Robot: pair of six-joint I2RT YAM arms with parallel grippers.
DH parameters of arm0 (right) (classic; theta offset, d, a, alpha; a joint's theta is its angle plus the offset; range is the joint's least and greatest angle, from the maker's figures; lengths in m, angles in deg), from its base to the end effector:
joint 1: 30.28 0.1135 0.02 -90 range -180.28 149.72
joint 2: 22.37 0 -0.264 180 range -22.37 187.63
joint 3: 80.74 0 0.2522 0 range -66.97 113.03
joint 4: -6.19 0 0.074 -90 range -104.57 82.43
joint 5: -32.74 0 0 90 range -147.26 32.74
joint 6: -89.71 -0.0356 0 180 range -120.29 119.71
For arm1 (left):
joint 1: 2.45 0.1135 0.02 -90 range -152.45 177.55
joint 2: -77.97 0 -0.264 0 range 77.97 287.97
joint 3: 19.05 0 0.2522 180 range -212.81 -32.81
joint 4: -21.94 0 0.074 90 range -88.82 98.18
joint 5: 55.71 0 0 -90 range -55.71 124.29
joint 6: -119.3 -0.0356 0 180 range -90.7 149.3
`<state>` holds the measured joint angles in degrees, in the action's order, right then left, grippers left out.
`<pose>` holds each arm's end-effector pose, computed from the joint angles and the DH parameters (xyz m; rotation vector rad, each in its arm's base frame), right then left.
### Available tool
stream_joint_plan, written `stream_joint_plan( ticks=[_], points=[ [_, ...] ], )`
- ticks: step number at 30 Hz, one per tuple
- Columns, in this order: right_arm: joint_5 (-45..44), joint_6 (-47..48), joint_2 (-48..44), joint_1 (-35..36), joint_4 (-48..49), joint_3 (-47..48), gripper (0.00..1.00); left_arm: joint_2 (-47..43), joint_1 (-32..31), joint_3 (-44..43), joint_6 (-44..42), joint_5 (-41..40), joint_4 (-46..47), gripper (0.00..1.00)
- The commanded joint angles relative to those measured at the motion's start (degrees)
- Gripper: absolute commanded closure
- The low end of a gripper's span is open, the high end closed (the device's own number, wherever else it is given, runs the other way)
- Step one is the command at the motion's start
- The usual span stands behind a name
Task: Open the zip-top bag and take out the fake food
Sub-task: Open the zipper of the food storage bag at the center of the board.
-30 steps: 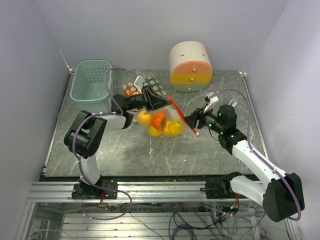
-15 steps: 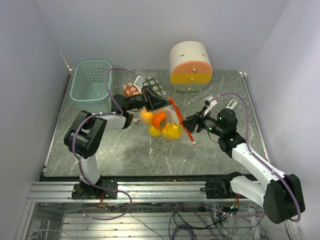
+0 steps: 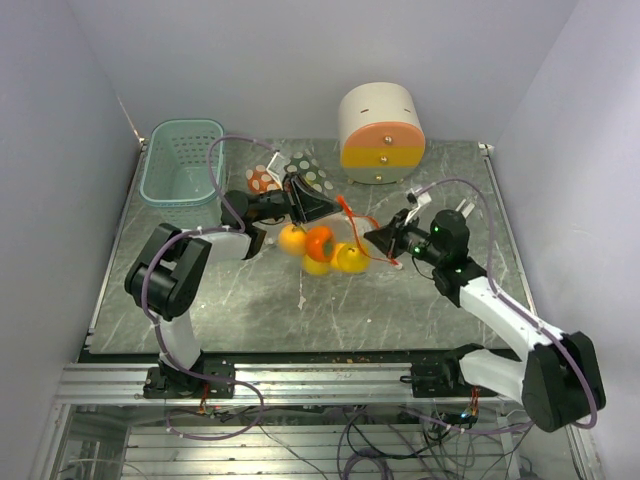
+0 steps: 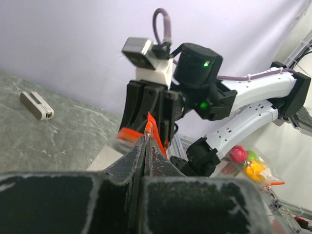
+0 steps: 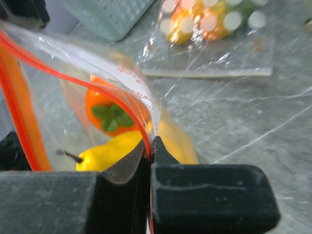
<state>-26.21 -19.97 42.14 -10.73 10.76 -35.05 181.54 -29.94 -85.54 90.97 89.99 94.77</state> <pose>0.2260 0.0998 0.2447 -0.3977 1.8508 0.9673 0.3053 -0.1920 0.2730 0.7021 1.2773 -1.7720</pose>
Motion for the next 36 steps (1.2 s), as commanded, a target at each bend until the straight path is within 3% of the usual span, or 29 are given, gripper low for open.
stream_joint_plan(
  ticks=[1,3,7,10,14,18,21,24,30,36],
  points=[
    [-10.16,1.21,-6.84,-0.22,-3.64,4.4,1.0,-2.59,-0.21,-0.38,-6.23,-2.5,-0.99,0.93],
    [-16.04,1.58,-8.29,-0.42,-8.83,7.08,1.0,-2.75,-0.2,-1.92,-12.32,-5.67,-13.25,0.91],
    [-32.46,1.41,-6.23,-1.59,-23.88,16.14,1.0,-2.94,-0.2,-5.05,-22.74,-15.82,-33.78,0.68],
    [-40.79,0.15,-5.15,-2.21,-30.01,19.89,1.0,-3.61,-0.2,-5.32,-24.04,-22.63,-39.0,0.49],
    [-43.56,-0.56,-6.89,-2.27,-29.72,19.1,1.0,-4.93,-0.29,-6.08,-25.23,-27.88,-46.49,0.45],
    [-41.6,-2.95,-7.06,-2.26,-26.13,13.89,1.0,-8.43,-1.35,-2.52,-26.14,-33.35,-47.47,0.36],
    [-39.95,-6.07,-5.43,-2.03,-22.12,8.37,1.0,-11.49,-4.57,0.56,-30.03,-38.05,-47.77,0.35],
    [-38.4,-8.8,-2.87,-0.8,-18.59,4.45,1.0,-13.69,-9.31,1.76,-35.29,-44.6,-51.54,0.4],
    [-36.95,-10.77,2.55,4.55,-14.75,1.65,1.0,-11.59,-18.39,1.86,-43.72,-50.3,-53.99,0.42],
    [-33.59,-10.57,-1.48,5.06,-10.95,-1.35,1.0,-7.89,-28.23,1.73,-52.06,-54.64,-52.42,0.42]
  ],
)
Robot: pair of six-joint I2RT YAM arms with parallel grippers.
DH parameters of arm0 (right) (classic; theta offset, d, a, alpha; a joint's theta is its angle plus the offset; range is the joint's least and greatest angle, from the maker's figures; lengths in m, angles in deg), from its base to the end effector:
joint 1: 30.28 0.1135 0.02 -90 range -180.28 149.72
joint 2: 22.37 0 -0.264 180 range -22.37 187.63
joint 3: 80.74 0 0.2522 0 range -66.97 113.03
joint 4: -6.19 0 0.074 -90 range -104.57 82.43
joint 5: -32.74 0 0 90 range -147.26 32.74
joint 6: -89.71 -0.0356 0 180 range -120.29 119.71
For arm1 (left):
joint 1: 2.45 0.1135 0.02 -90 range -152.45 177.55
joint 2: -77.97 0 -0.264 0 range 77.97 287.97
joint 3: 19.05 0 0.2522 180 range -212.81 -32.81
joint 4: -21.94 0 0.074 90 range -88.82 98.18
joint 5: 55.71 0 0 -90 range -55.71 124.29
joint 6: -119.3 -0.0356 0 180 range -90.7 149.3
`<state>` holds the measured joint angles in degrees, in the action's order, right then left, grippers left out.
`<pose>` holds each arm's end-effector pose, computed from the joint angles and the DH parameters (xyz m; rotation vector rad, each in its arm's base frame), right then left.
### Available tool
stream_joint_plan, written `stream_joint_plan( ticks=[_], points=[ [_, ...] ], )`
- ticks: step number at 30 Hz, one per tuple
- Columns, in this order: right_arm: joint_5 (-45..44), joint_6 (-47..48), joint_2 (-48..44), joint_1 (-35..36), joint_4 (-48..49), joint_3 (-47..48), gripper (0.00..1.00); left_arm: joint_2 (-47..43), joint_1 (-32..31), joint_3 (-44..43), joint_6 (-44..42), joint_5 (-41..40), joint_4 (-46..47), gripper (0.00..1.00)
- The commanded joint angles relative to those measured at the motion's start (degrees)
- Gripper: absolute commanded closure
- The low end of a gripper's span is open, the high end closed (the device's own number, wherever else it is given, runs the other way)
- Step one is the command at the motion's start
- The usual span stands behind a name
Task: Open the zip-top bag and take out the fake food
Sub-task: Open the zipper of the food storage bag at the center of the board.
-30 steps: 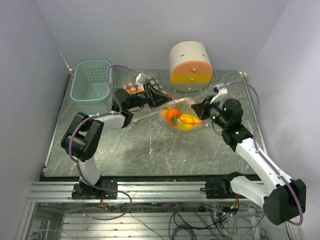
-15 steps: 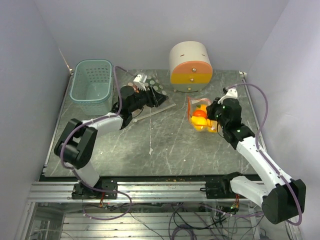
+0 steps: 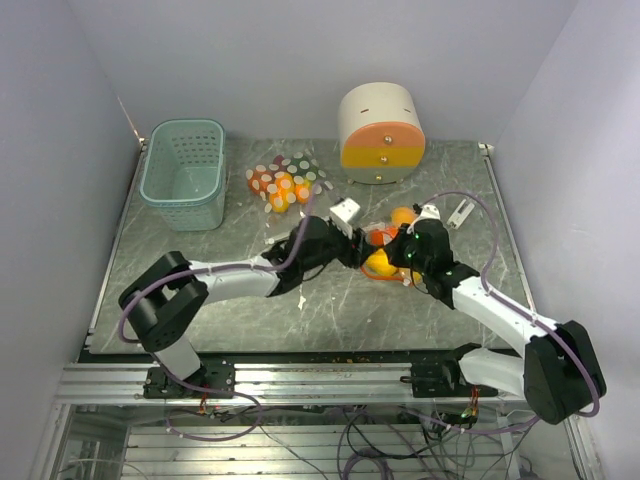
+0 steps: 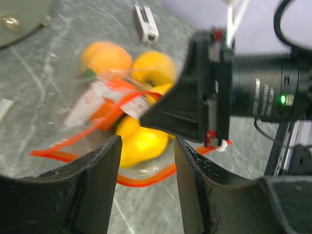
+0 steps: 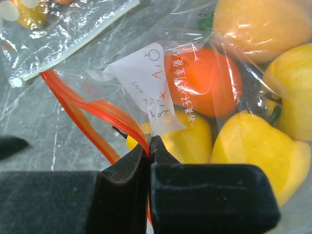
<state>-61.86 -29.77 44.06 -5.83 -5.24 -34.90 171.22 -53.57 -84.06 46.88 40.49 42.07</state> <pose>0.2227 0.0981 0.2087 0.1430 2.1592 0.4661 0.2264 -0.2869 0.2423 0.6038 1.7089 -0.9673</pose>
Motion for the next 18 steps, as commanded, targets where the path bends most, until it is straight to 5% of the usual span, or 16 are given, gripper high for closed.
stream_joint_plan(
  ticks=[1,9,18],
  points=[
    [2.6,-0.58,-4.16,0.16,5.17,-1.64,1.0,3.57,-5.36,0.08,-8.63,-5.33,0.68,0.42],
    [5.46,-0.4,-9.02,0.21,5.16,-3.83,1.0,11.88,-6.25,-4.03,-11.04,-4.05,3.85,0.45],
    [7.02,-1.11,-10.64,0.18,4.87,-5.72,1.0,16.61,-6.28,-9.59,-14.57,-7.66,3.28,0.3]
  ],
)
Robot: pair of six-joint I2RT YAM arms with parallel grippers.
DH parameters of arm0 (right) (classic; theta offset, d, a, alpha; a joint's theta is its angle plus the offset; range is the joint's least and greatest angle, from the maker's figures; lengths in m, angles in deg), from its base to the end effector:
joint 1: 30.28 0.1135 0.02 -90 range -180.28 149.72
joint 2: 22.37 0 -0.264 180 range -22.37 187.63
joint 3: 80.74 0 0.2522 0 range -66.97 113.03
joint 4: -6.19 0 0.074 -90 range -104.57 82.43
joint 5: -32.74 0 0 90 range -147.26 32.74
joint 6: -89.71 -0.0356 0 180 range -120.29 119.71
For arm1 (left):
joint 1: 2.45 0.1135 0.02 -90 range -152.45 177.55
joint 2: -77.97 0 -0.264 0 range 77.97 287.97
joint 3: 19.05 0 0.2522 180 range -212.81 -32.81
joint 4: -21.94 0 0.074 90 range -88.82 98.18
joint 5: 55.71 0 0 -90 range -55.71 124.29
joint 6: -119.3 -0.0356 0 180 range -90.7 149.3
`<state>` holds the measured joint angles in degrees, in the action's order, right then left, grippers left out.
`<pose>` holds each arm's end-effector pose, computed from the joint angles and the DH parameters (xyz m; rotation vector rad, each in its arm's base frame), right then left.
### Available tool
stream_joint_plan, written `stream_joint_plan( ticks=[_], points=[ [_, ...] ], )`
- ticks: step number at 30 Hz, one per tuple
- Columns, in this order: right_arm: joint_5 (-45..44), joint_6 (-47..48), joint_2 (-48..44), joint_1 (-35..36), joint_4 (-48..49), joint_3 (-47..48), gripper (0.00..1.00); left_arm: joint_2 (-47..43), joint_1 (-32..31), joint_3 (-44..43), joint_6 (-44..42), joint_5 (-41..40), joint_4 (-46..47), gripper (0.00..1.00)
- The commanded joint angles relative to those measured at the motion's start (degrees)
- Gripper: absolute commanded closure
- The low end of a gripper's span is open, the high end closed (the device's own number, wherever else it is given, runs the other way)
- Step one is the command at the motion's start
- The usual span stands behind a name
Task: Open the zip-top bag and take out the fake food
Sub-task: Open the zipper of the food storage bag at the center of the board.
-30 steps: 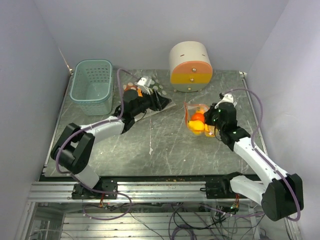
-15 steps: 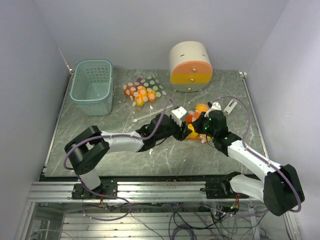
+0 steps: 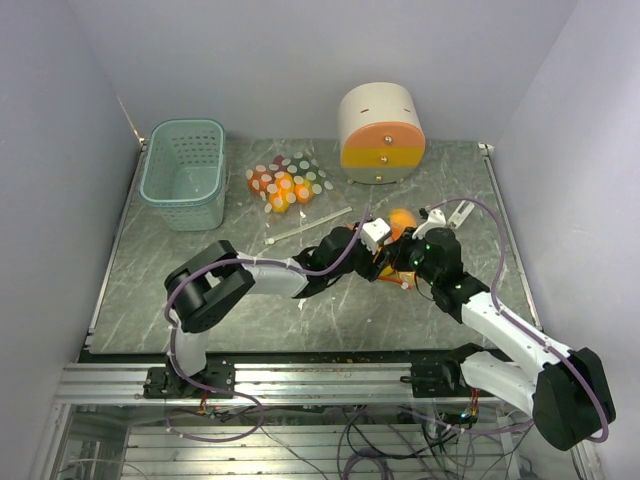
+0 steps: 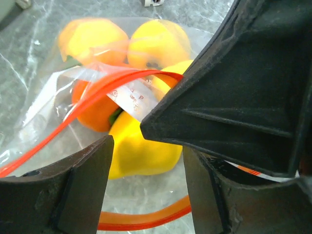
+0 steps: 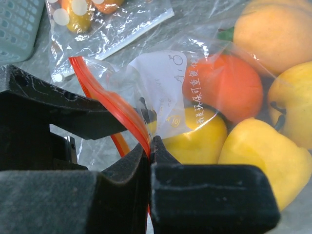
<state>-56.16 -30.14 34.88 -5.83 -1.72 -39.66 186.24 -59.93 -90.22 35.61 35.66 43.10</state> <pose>0.1995 0.0915 0.2206 0.0837 2.0449 0.6230 0.2193 -0.3456 0.1820 0.8471 1.7290 -0.7869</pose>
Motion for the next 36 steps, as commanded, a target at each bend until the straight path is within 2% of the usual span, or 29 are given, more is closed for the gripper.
stream_joint_plan(
  ticks=[1,6,15,22,28,36],
  points=[
    [1.46,-0.83,-1.59,0.16,1.32,-1.1,1.0,2.25,0.08,-4.04,-3.73,-3.0,1.81,0.29],
    [1.75,-0.63,-2.3,0.18,0.85,-0.49,1.0,5.79,0.09,-5.77,-6.77,-0.47,0.17,0.28],
    [4.31,-0.26,-1.74,0.16,1.72,0.62,1.0,9.24,0.26,-5.32,-5.96,5.16,2.93,0.31],
    [4.4,-0.39,-1.12,0.16,2.53,0.0,1.0,11.54,0.28,-8.14,-8.32,14.45,-2.06,0.39],
    [2.06,1.57,-1.59,0.08,0.66,1.1,1.0,11.07,0.28,-6.24,-9.9,16.9,-4.35,0.45],
    [1.62,2.41,-1.11,-0.43,0.09,2.1,1.0,10.62,0.26,-2.4,-7.14,19.17,-1.13,0.66]
  ],
)
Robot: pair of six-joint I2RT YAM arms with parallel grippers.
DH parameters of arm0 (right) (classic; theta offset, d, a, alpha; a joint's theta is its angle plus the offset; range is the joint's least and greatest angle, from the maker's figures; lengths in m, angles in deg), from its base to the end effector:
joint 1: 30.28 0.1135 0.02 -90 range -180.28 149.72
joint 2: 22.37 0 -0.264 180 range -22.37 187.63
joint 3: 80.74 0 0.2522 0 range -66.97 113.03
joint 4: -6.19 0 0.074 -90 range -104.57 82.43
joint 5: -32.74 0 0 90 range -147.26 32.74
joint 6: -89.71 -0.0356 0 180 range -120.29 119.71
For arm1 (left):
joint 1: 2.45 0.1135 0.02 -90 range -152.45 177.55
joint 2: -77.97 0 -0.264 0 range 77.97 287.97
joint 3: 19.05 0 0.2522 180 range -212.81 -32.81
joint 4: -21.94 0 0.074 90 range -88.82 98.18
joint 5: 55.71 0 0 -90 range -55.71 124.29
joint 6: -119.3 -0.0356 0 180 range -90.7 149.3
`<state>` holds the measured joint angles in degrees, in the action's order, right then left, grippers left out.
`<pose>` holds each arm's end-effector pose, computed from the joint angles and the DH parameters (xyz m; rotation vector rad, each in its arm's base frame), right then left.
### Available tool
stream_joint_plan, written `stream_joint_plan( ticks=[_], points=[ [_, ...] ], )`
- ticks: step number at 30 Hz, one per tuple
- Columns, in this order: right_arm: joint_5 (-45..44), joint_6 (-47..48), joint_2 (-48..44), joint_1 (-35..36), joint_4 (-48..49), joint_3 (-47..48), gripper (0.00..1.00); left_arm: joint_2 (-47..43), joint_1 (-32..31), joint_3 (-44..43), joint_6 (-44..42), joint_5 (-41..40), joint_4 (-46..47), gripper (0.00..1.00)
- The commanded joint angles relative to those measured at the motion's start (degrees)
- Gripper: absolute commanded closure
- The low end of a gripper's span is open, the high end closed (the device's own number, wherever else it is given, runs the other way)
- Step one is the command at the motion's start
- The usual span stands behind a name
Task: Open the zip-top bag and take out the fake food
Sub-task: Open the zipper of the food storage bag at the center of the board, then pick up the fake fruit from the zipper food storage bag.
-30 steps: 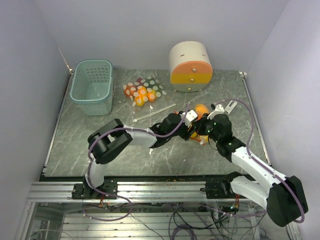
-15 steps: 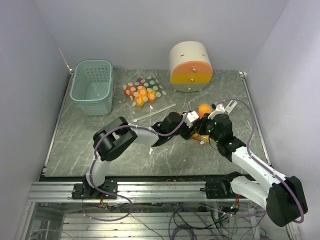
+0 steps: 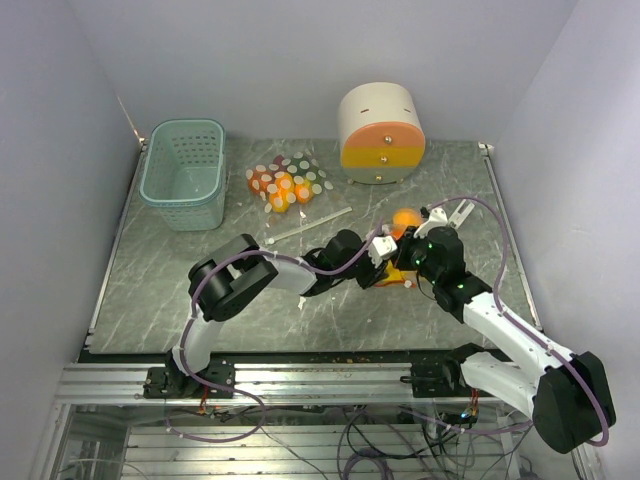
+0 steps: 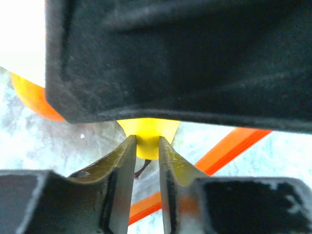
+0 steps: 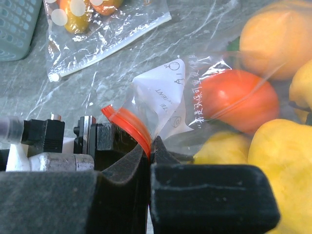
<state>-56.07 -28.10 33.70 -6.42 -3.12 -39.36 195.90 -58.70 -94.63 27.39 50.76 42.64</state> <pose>0.1979 0.0883 0.2240 0.0566 2.0395 0.5965 0.2308 -0.3636 0.1370 1.1628 1.6798 -0.8922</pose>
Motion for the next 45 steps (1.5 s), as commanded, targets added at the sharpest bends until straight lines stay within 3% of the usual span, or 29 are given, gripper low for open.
stream_joint_plan(
  ticks=[1,3,6,10,16,19,27,38,42,45],
  points=[
    [1.87,0.18,0.2,0.14,1.79,1.63,1.0,1.13,-0.92,2.05,1.18,4.36,-0.51,0.71],
    [2.18,-0.19,0.37,0.14,2.25,1.19,1.0,1.55,-0.99,1.84,1.5,5.43,-0.41,0.83],
    [2.15,-0.34,0.45,0.15,2.32,0.93,1.0,1.6,-1.08,2.43,2.57,6.53,1.02,0.84],
    [1.7,-0.05,-0.04,0.06,1.93,0.77,1.0,0.76,-1.15,4.54,4.31,7.86,3.63,0.72],
    [2.39,-0.59,0.46,0.06,2.76,0.29,1.0,0.94,-1.4,6.07,8.02,7.29,7.78,0.43],
    [3.27,-1.15,0.68,0.02,3.68,-0.31,1.0,1.88,-1.82,5.16,8.45,4.98,7.74,0.38],
    [4.41,-2.39,0.4,0.06,4.64,-1.8,1.0,3.69,-2.03,3.83,12.61,-3.96,11.61,0.42],
    [6.78,-4.34,1.39,0.05,7.55,-3.78,1.0,5.46,-2.45,1.74,16.73,-7.59,16.39,0.33],
    [7.33,-4.77,1.05,0.09,7.72,-4.19,1.0,7.5,-2.92,-0.57,15.27,-7.4,14.84,0.36],
    [7.38,-4.56,0.74,0.05,7.43,-4.24,1.0,8.8,-2.94,-1.54,15.22,-6.61,15.21,0.44]
  ],
)
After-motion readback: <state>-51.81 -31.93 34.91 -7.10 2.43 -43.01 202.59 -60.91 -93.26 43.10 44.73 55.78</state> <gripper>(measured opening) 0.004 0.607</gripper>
